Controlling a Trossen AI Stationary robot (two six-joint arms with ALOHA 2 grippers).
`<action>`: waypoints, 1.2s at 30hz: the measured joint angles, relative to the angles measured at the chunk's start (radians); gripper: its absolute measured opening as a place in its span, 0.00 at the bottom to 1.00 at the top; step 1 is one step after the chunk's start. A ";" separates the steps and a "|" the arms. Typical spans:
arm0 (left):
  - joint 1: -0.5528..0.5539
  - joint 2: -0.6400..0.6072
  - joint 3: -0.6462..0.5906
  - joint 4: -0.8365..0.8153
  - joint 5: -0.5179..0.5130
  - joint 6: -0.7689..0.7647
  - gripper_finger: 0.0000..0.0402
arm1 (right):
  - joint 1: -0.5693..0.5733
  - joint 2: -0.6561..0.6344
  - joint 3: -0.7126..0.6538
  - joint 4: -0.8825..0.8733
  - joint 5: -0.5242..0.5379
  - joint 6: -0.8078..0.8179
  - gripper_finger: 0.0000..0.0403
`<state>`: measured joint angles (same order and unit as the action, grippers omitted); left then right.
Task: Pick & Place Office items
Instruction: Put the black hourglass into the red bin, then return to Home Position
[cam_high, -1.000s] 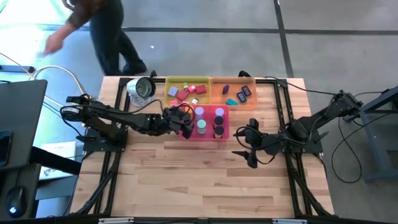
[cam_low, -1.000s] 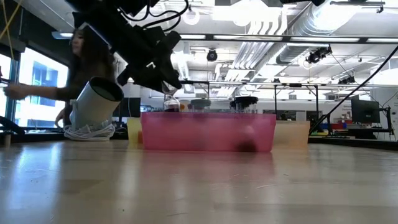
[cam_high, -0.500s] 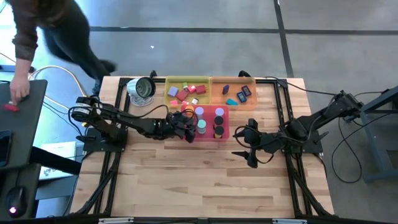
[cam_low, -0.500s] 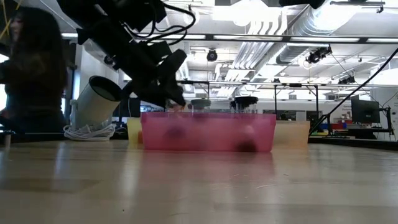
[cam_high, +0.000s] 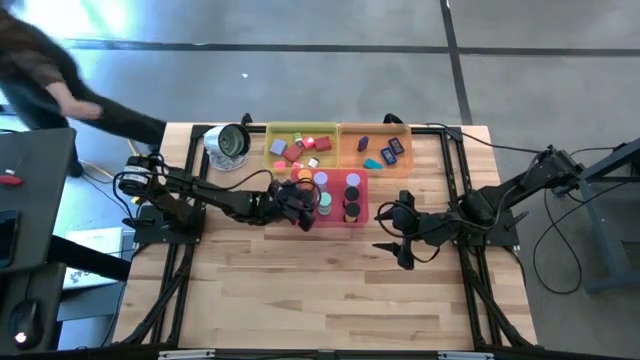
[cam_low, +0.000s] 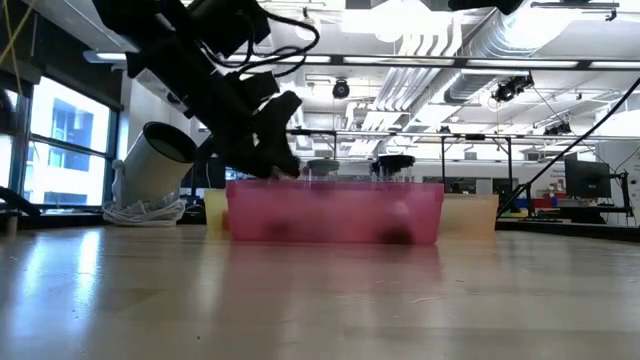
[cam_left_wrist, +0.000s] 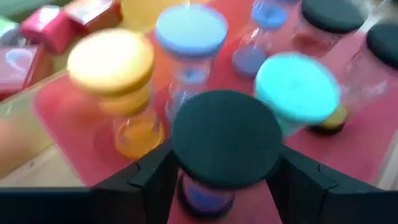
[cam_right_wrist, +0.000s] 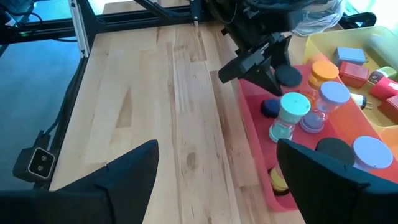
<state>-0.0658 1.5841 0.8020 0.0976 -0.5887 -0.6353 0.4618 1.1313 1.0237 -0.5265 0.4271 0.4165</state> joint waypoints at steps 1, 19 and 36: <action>0.000 0.001 -0.002 -0.009 0.004 0.000 0.54 | 0.000 0.000 0.000 0.000 0.000 0.000 0.78; -0.033 -0.053 0.000 0.008 0.014 0.206 0.57 | 0.000 0.000 0.000 0.009 -0.008 0.009 0.78; -0.193 -0.472 0.000 -0.173 0.010 0.342 0.57 | -0.057 0.000 0.000 0.109 -0.067 0.076 0.74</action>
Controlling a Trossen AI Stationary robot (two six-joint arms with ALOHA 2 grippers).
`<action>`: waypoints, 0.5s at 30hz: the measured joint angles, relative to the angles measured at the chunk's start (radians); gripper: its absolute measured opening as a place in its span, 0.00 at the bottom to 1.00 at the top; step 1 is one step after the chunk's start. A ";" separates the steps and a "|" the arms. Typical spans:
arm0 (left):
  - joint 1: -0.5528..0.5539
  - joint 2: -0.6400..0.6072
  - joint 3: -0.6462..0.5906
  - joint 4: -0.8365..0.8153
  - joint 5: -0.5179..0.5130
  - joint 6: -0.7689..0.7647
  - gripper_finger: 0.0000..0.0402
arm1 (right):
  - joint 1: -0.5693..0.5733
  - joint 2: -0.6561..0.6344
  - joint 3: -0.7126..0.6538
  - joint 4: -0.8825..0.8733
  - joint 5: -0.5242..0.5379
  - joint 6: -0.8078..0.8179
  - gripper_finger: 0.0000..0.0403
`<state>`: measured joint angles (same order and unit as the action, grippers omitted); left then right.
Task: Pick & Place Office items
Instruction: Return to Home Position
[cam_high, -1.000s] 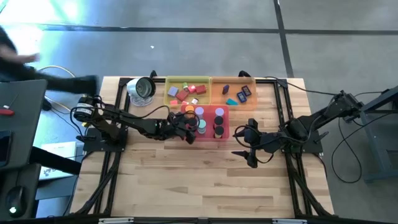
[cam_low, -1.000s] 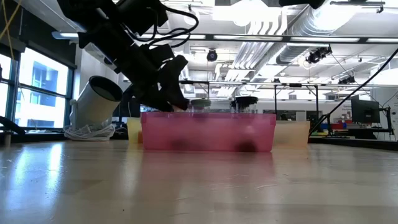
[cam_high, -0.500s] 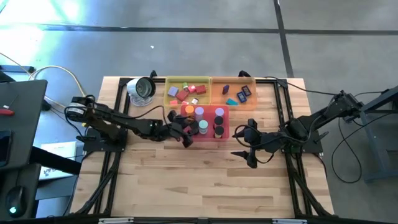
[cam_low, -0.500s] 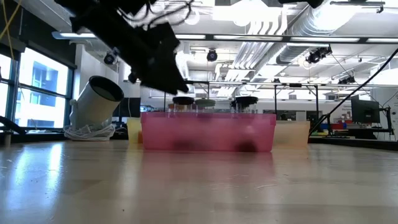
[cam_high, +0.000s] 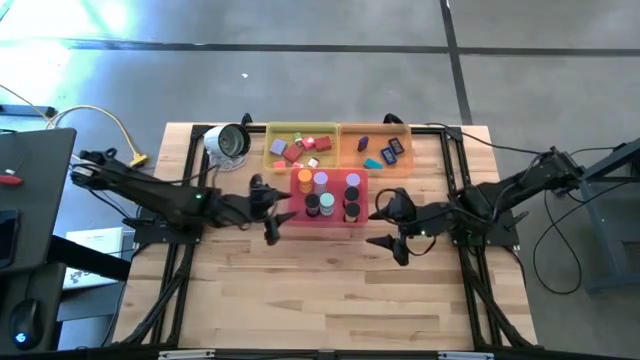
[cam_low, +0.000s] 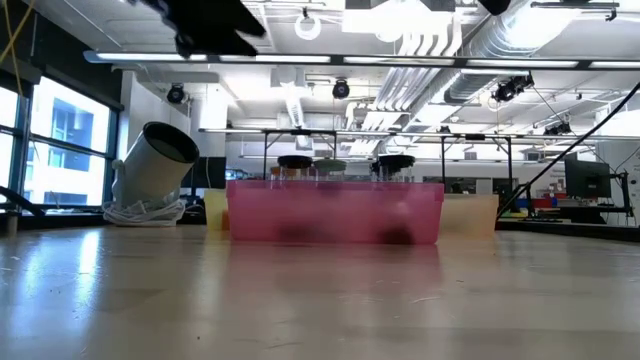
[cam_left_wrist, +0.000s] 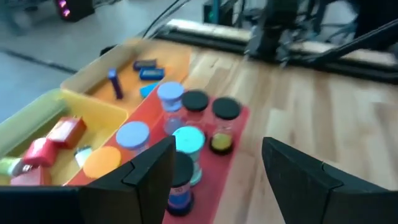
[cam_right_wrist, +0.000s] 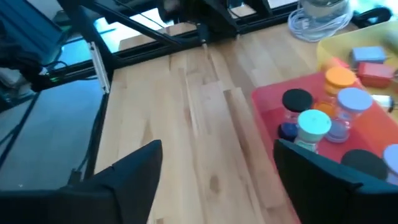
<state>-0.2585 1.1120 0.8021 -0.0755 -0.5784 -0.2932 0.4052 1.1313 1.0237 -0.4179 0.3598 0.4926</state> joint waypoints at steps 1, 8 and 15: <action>-0.011 -0.021 0.000 -0.007 0.000 0.006 0.57 | -0.008 0.000 0.000 0.001 -0.018 0.001 0.71; -0.070 -0.174 0.001 -0.217 -0.093 -0.013 0.50 | -0.047 -0.010 0.000 0.007 -0.120 -0.002 0.29; -0.074 -0.313 0.001 -0.484 -0.029 -0.220 0.17 | -0.074 -0.101 0.000 -0.020 -0.238 -0.051 0.02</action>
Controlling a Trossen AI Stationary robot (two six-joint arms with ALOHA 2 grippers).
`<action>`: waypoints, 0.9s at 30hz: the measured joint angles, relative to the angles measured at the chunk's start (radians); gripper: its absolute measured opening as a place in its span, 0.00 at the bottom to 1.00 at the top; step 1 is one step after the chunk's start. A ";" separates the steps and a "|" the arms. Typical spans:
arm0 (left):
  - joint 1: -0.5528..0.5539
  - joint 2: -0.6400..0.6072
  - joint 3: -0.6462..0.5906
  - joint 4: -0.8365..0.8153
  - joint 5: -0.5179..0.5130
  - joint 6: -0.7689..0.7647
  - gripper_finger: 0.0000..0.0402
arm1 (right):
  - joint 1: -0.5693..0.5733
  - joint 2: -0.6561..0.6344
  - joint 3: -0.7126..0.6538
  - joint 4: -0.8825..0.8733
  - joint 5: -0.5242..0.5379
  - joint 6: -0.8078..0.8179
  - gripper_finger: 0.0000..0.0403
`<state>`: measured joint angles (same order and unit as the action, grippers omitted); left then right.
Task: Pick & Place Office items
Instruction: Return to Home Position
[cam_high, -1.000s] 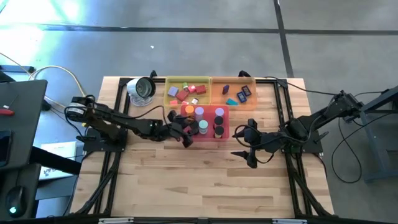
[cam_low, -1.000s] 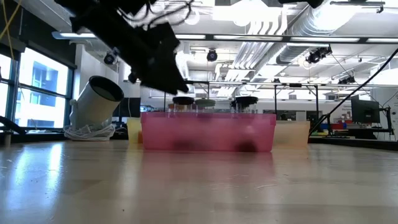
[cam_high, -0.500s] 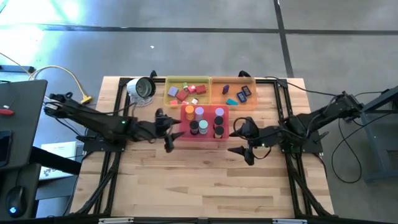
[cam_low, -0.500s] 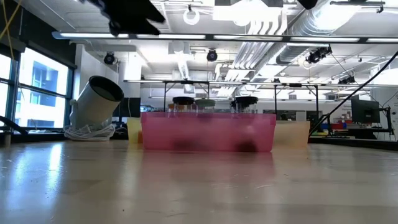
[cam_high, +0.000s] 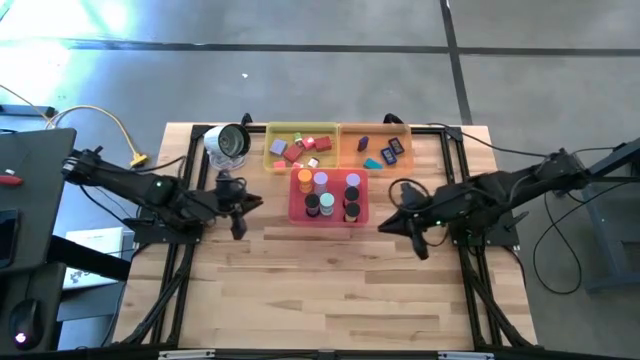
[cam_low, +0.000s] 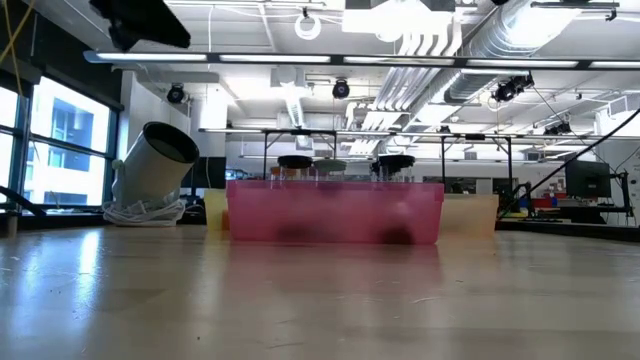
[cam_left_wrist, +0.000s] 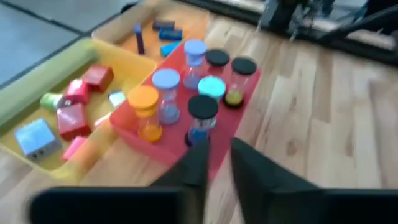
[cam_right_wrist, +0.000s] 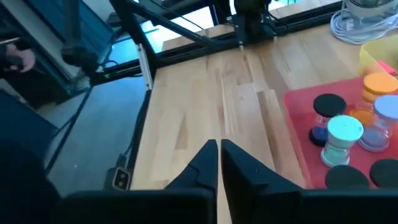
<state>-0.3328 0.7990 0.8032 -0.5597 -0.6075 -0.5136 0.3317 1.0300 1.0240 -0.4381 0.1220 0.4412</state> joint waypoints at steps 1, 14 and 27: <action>0.000 -0.012 0.000 0.003 0.003 0.002 0.10 | 0.002 -0.024 0.000 -0.025 -0.001 0.001 0.01; 0.060 -0.181 -0.101 -0.085 0.035 0.061 0.00 | 0.039 -0.527 -0.383 0.321 0.053 -0.113 0.01; 0.118 -0.288 -0.348 0.260 0.100 0.005 0.00 | 0.039 -1.027 -0.893 0.518 0.050 -0.128 0.00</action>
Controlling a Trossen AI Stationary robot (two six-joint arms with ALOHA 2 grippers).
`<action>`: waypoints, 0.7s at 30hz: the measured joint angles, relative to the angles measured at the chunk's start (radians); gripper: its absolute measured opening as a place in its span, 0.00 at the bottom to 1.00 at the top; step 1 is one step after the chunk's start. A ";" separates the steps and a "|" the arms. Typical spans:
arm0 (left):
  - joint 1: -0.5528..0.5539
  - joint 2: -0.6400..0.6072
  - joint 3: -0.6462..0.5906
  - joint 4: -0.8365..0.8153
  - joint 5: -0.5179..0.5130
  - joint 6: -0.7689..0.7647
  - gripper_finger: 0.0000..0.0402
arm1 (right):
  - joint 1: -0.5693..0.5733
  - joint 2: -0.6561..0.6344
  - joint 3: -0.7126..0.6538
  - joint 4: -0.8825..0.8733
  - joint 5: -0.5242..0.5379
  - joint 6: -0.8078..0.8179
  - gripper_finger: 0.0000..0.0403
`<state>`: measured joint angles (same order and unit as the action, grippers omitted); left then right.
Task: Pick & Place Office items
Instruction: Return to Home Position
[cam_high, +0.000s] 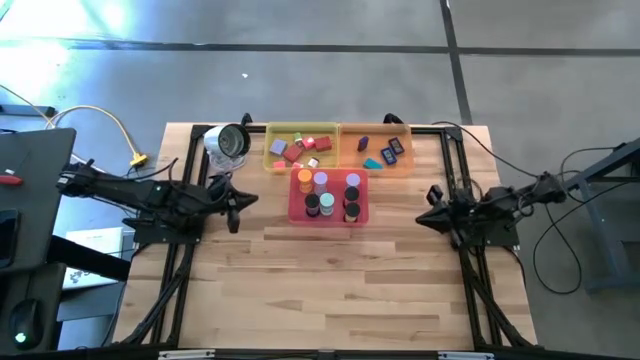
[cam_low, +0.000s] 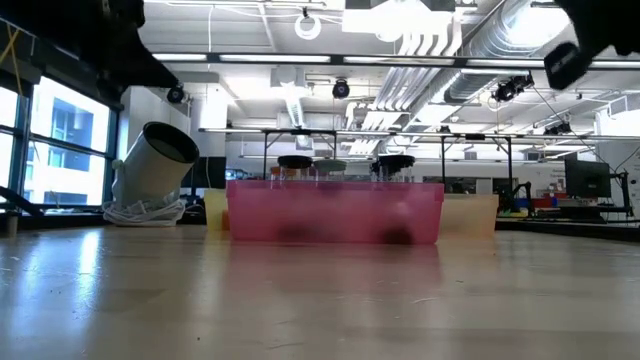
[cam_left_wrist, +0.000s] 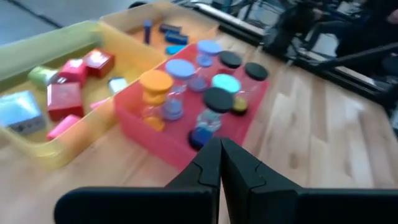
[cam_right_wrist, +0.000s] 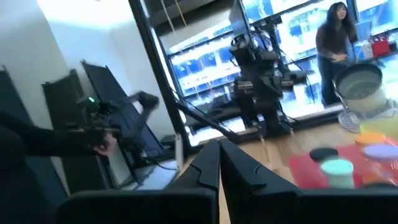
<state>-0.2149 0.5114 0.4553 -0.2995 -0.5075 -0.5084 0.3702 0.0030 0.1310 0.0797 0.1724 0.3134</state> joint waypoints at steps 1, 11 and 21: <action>0.011 -0.001 -0.009 0.000 0.000 -0.013 0.00 | 0.000 0.006 -0.019 0.012 0.014 -0.001 0.00; 0.099 -0.021 -0.070 0.030 0.041 -0.069 0.00 | -0.034 0.012 -0.122 0.045 0.028 0.033 0.00; 0.103 -0.021 -0.222 0.385 0.215 -0.061 0.00 | -0.087 0.013 -0.122 -0.013 0.004 0.104 0.00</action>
<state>-0.1116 0.4904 0.2336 0.0851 -0.2923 -0.5697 0.2831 0.0158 0.0086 0.0670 0.1767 0.4178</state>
